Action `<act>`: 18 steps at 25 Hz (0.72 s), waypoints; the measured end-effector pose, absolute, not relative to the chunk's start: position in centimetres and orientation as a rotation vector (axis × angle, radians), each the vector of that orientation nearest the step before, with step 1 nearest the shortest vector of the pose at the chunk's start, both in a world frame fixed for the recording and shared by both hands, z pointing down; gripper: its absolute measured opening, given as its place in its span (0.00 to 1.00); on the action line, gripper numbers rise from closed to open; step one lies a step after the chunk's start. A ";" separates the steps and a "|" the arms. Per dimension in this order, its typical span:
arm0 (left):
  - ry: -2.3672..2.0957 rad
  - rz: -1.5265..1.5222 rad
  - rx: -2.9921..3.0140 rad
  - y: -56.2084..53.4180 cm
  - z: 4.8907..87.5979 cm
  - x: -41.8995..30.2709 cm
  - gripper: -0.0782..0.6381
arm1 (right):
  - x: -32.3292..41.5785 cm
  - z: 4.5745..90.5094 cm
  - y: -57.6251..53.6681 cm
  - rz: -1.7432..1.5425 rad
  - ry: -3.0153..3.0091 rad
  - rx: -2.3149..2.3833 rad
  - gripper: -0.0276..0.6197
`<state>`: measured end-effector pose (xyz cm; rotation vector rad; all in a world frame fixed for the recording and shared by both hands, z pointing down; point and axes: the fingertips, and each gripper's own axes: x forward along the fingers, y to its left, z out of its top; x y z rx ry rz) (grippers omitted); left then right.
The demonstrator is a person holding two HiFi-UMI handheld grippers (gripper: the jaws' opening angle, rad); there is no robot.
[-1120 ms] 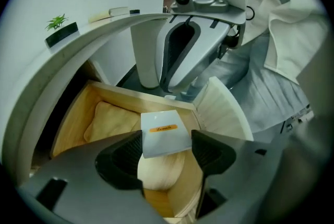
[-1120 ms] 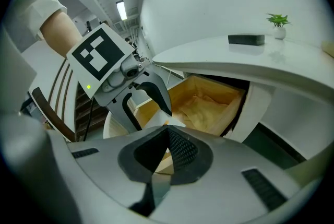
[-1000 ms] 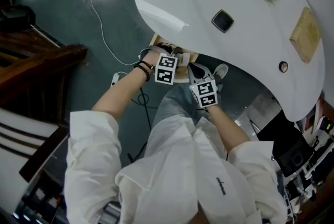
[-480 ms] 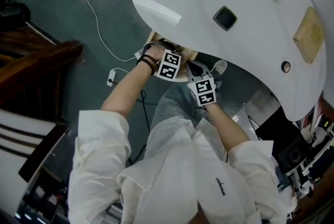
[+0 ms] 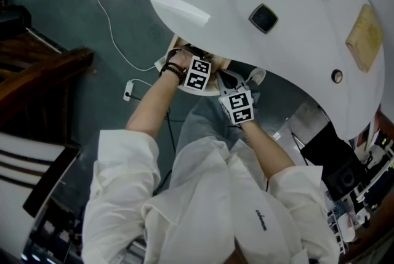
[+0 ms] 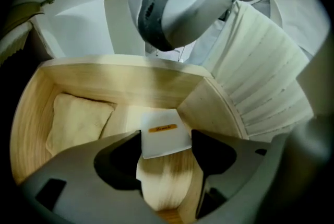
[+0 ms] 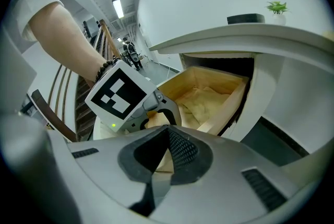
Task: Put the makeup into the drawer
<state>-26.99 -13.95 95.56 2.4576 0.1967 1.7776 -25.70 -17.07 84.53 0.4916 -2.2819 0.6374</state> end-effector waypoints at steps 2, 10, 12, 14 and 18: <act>0.178 1.765 2.471 -14.1 95.3 -26.9 0.54 | -25.7 84.4 -17.1 0.638 -2.284 0.490 0.07; 0.090 1.669 2.663 -15.0 90.9 -25.3 0.46 | -26.0 82.7 -16.6 0.642 -2.317 0.473 0.07; 0.065 1.626 2.740 -14.8 88.6 -24.8 0.33 | -25.8 81.3 -16.5 0.640 -2.342 0.476 0.07; 0.013 1.569 2.818 -14.3 85.9 -24.2 0.22 | -25.2 79.4 -16.5 0.646 -2.368 0.497 0.07; -0.240 1.326 2.899 -14.4 78.5 -22.6 0.15 | -23.7 74.2 -17.9 0.661 -2.439 0.571 0.07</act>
